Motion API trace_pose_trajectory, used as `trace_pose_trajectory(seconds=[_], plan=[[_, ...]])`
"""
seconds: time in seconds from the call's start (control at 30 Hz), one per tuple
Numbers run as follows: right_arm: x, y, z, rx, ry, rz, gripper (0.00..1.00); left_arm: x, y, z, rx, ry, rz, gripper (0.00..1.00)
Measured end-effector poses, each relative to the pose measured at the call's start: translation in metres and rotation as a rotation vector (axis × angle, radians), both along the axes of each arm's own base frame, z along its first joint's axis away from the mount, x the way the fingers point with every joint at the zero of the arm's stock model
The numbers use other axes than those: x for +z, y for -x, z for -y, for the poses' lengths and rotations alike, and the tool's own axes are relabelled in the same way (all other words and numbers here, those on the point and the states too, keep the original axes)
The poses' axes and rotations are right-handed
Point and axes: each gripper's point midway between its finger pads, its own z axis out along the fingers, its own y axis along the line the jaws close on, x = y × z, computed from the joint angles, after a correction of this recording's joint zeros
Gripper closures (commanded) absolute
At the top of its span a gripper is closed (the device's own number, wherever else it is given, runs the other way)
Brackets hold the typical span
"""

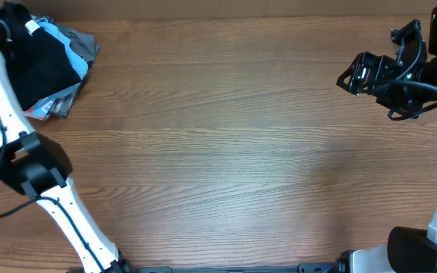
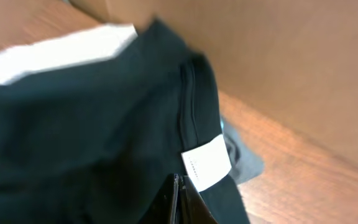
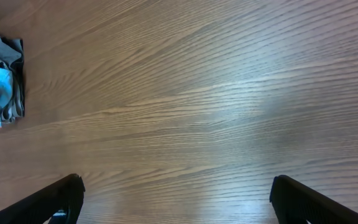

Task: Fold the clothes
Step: 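Lower the black shirt onto the pile and open the left gripper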

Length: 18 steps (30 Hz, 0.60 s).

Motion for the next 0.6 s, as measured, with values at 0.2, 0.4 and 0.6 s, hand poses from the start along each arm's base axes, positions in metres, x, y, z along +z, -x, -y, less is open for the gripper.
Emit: trace_pose_trajectory(seconds=[0.2, 0.4, 0.6], plan=[[0.0, 0.0, 0.0, 0.0, -0.001, 0.0, 0.0, -0.081, -0.003, 0.008, -0.02, 0.051, -0.152, 0.94], [0.0, 0.0, 0.0, 0.0, 0.0, 0.0, 0.0, -0.085, -0.003, 0.008, -0.024, 0.06, -0.158, 0.87], [0.0, 0.0, 0.0, 0.0, 0.0, 0.0, 0.0, -0.069, -0.002, 0.016, -0.046, 0.088, -0.126, 0.43]])
